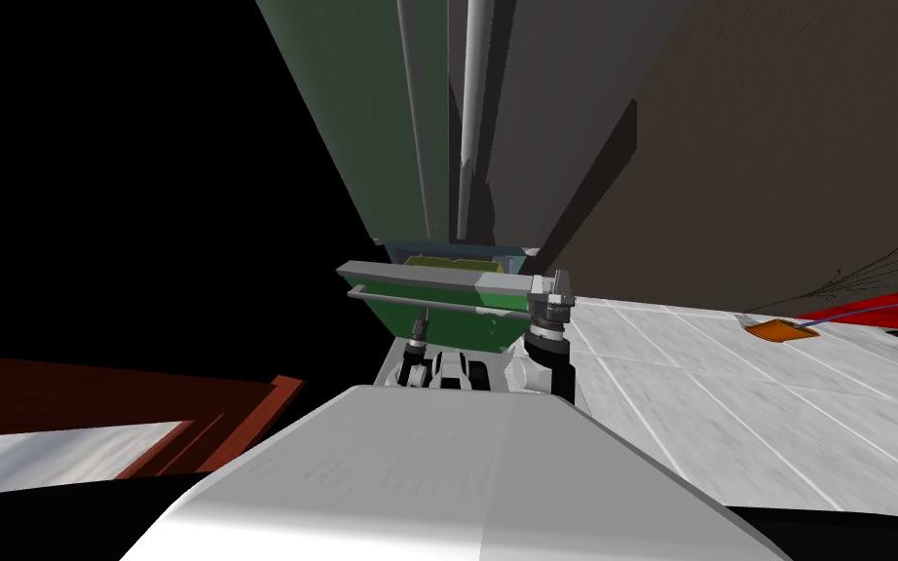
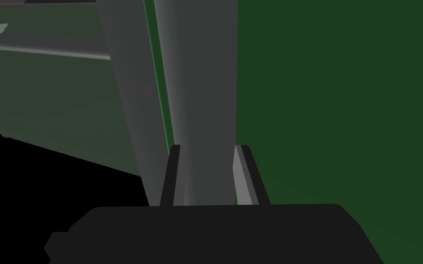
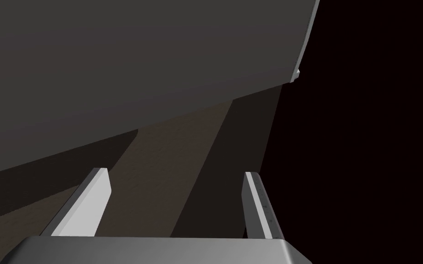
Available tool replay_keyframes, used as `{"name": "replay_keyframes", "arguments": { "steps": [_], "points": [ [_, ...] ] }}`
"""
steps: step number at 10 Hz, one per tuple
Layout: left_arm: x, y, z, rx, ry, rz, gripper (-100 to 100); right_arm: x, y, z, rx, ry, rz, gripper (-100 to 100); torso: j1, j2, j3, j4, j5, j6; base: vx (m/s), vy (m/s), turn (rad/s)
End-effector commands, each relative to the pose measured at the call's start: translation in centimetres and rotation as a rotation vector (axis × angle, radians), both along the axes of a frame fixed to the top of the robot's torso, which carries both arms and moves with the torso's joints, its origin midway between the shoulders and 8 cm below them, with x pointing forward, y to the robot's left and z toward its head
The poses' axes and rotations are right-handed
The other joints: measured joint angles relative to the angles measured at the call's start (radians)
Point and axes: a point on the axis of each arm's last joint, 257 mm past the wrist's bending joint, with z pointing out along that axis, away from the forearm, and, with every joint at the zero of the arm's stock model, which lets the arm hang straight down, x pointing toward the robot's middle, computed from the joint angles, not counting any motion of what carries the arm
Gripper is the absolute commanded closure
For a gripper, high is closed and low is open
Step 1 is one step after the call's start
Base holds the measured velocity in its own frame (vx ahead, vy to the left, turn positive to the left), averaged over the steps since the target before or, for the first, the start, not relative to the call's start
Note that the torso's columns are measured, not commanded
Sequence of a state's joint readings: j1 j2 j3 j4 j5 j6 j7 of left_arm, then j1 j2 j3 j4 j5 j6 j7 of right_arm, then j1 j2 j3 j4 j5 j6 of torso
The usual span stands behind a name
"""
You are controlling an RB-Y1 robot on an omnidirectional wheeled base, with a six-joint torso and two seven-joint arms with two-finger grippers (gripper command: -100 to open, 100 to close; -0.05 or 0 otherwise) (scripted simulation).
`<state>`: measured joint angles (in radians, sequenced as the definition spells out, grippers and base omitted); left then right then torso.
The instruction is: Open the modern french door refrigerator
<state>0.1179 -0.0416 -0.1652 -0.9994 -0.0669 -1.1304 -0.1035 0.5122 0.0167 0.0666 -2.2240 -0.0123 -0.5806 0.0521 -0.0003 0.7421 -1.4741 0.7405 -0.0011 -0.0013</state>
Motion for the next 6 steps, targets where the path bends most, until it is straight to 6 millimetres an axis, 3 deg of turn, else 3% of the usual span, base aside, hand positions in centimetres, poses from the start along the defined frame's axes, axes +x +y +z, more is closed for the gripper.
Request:
{"name": "replay_keyframes", "arguments": {
  "steps": [1, 2, 6],
  "points": [
    [-0.2, -0.1, 0.6, 0.0, -0.018, -0.004, 100, 0.0, 0.0, 0.0, 0.0, 0.0, 0.0, 0, 0.0, 0.002, 0.001, 0.001, 0.0, 0.0, -0.21, 0.027, 0.022],
    [1.5, -0.4, 1.2, 0.0, -0.007, -0.009, -100, 0.0, 0.0, 0.0, 0.0, 0.0, 0.0, 0, 0.001, 0.002, 0.001, 0.002, 0.0, 0.0, -0.157, 0.016, 0.042],
    [4.8, -1.3, 3.3, 0.0, -0.005, -0.022, -100, 0.0, 0.0, 0.0, 0.0, 0.0, 0.0, 0, 0.0, -0.009, -0.005, -0.003, 0.001, 0.002, -0.067, 0.004, 0.036]
  ]
}}
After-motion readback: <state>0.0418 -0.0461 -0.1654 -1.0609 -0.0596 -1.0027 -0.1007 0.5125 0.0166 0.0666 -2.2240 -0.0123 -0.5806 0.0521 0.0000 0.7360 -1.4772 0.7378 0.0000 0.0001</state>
